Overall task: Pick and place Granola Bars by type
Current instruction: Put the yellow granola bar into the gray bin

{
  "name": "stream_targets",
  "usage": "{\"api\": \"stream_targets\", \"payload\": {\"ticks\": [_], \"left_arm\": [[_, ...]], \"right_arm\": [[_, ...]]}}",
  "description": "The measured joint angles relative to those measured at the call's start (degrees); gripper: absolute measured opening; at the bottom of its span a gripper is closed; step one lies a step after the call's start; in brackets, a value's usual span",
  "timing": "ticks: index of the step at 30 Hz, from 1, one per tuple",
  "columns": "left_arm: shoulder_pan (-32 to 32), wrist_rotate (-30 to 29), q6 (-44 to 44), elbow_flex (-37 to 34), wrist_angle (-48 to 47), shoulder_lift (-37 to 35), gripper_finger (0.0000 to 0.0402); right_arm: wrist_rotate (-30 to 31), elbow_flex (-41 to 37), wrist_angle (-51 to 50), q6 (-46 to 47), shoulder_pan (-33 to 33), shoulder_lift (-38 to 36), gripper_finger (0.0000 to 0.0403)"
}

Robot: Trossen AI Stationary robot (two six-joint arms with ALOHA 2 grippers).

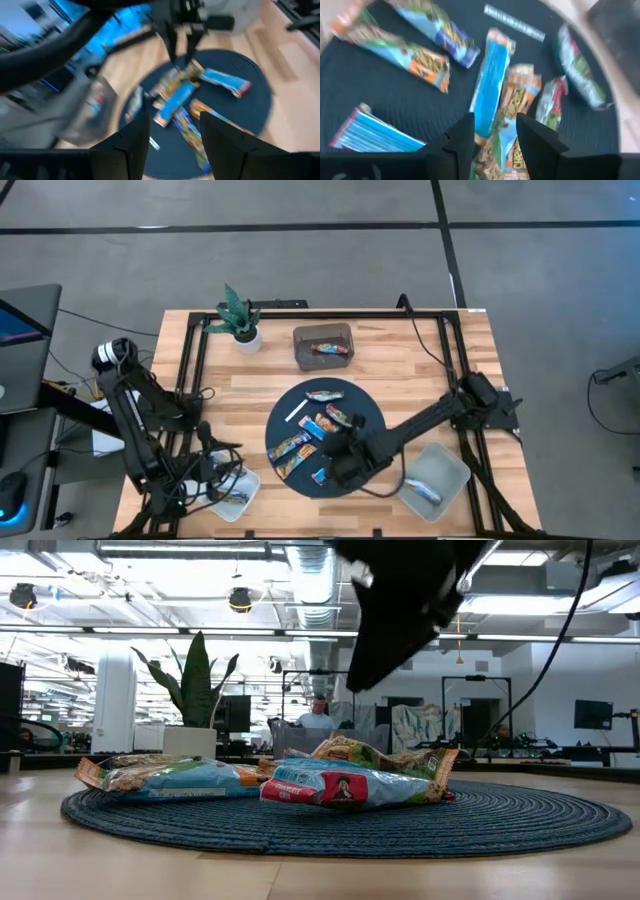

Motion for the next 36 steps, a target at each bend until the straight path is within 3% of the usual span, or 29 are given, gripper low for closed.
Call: {"api": "stream_targets", "payload": {"ticks": [8, 14, 22, 31, 36], "left_arm": [[0.79, -14.36, 1.06, -0.02, -6.36, 4.50, 0.0167], [1.14, -14.94, -6.89, -5.10, -14.85, 4.45, 0.0167], [4.23, -19.73, -13.86, -15.42, -15.82, 4.45, 0.0167], [8.74, -19.86, -14.69, -15.74, -13.83, 4.45, 0.0167], [10.68, -19.90, -14.68, -15.71, -13.76, 4.46, 0.0167]], "right_arm": [[-2.89, -1.01, -2.07, -0.49, -0.10, 0.02, 0.0131], [-2.94, -1.01, -1.95, -0.50, 0.47, 0.02, 0.0128], [-2.88, -1.01, -3.61, -5.33, -0.54, 0.02, 0.0129], [1.71, -6.47, -11.78, -0.41, 0.28, -0.89, 0.0128], [3.24, -13.50, -3.52, 2.85, 2.54, -5.01, 0.0128]]}}
